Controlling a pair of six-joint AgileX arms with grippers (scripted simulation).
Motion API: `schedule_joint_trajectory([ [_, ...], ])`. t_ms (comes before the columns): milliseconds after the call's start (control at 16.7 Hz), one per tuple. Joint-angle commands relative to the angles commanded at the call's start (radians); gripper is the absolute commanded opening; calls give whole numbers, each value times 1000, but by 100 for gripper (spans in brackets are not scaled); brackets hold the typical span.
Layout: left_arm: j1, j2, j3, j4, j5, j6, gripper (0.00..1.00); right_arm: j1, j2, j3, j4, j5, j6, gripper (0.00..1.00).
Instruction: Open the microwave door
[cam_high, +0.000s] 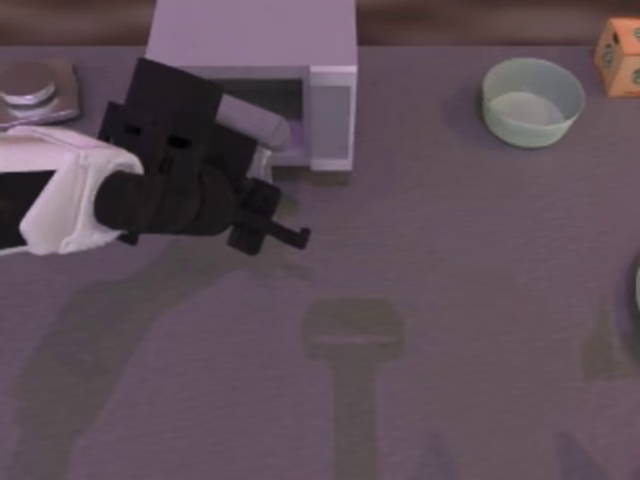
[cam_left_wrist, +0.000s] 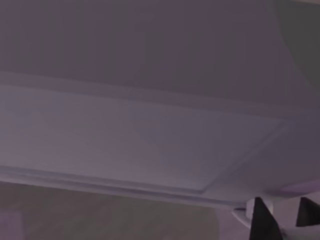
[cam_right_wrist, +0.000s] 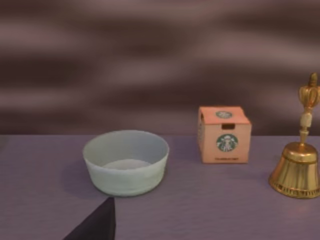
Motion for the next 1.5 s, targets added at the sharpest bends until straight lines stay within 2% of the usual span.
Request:
schedule_joint_trajectory([
  [960, 0, 0, 0, 0, 0, 0, 0, 0, 0, 0, 0, 0, 0, 100],
  [1500, 43, -33, -35, -10, 81, 96, 0, 0, 0, 0, 0, 0, 0, 100],
])
